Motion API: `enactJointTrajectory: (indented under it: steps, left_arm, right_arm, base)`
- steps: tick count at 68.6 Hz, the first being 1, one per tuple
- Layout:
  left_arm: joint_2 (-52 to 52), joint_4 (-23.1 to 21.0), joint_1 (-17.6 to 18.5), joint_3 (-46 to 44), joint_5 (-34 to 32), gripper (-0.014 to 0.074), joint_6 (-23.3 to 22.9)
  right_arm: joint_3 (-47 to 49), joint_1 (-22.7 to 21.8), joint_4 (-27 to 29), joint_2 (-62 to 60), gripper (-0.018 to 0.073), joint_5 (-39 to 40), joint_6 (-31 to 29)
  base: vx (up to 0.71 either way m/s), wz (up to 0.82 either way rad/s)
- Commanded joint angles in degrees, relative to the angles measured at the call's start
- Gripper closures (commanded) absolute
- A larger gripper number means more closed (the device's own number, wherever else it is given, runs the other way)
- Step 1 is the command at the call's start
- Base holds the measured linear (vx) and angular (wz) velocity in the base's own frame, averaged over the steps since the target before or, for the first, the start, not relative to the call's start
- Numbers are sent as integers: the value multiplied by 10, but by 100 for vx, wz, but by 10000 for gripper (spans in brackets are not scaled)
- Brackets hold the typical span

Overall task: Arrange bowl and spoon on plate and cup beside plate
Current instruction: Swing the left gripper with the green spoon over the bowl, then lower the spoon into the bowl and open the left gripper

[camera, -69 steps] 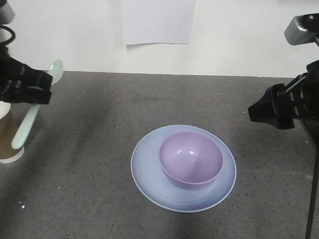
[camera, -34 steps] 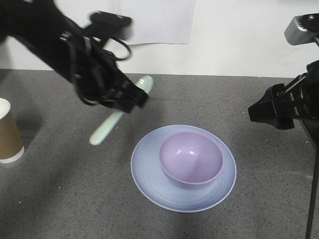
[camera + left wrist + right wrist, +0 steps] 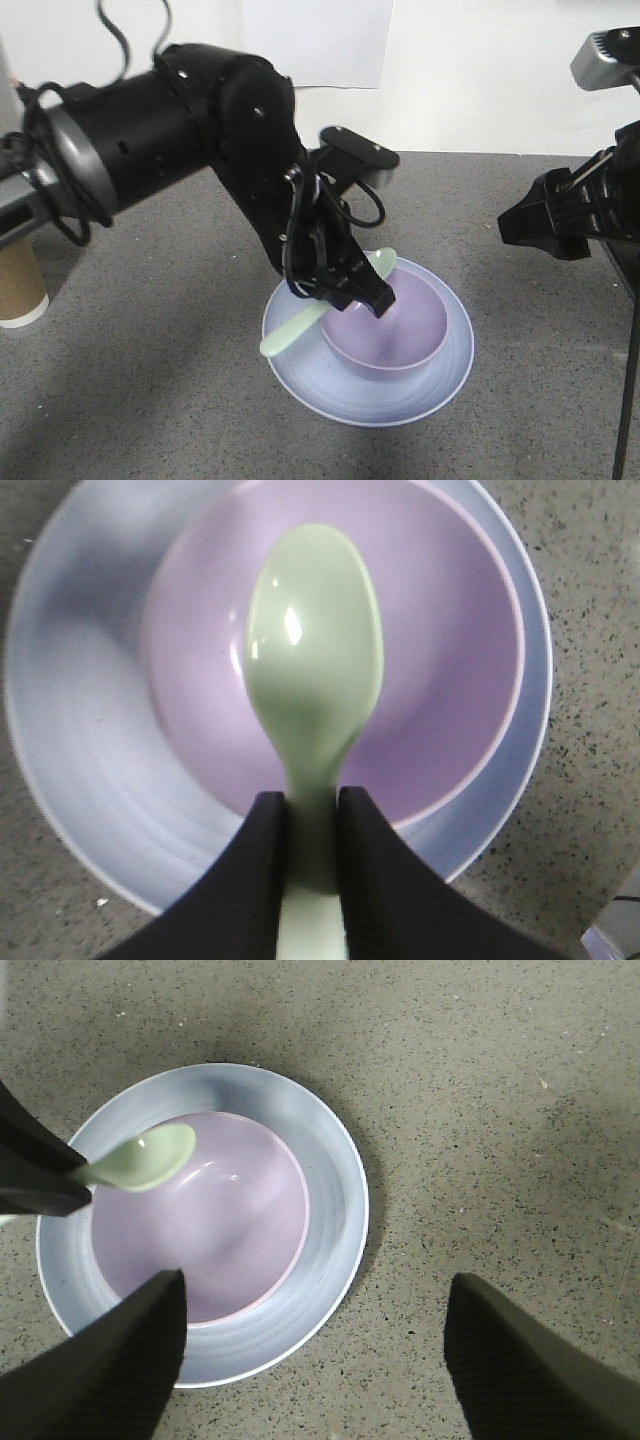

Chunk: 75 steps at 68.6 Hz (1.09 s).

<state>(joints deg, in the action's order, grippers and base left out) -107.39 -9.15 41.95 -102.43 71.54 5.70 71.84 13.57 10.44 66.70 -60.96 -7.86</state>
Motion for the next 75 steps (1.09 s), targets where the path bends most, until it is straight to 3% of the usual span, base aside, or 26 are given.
enactJointTrajectory:
  steps: [1,48,75]
  left_arm:
    - [20,-7,9,-18,-6,604,0]
    - [-13,-7,18,-18,-40,586,8]
    - [-13,-7,18,-18,-64,451,8]
  right_arm:
    - [13,-2,3,-11,32,32,-2]
    - [13,-2,3,-11,32,30,-2]
    - [13,-2,3,-11,32,30,-2]
  base:
    - [0,0]
    - [0,0]
    - [0,0]
